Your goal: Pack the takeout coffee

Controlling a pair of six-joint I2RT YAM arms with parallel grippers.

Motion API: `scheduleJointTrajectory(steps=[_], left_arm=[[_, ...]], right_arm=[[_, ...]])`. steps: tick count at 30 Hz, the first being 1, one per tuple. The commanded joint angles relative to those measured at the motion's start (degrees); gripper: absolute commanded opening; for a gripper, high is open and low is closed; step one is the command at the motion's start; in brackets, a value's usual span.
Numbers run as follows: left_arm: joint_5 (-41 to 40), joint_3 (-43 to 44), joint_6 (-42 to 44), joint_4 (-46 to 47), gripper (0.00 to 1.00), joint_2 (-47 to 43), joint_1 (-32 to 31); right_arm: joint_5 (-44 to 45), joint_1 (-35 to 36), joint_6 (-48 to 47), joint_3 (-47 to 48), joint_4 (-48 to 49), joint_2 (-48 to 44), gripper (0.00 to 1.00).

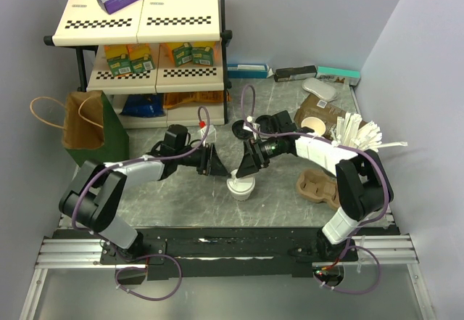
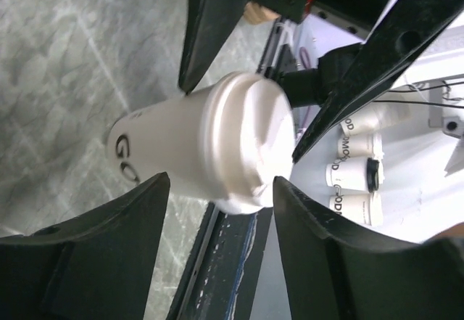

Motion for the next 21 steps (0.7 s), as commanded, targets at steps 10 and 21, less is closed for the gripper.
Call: scheduleJointTrajectory(steps=[10, 21], left_arm=[[0.1, 3.5, 2.0, 0.1, 0.73, 0.4, -1.9], [-1.5, 4.9, 4.9, -3.0, 0.7, 2.6, -2.8]], right_arm=[[-0.4, -0.7, -4.7, 1.6, -2.7, -1.4, 0.89], [0.9, -1.9, -7.3, -1.1, -5.5, -2.4, 0.88]])
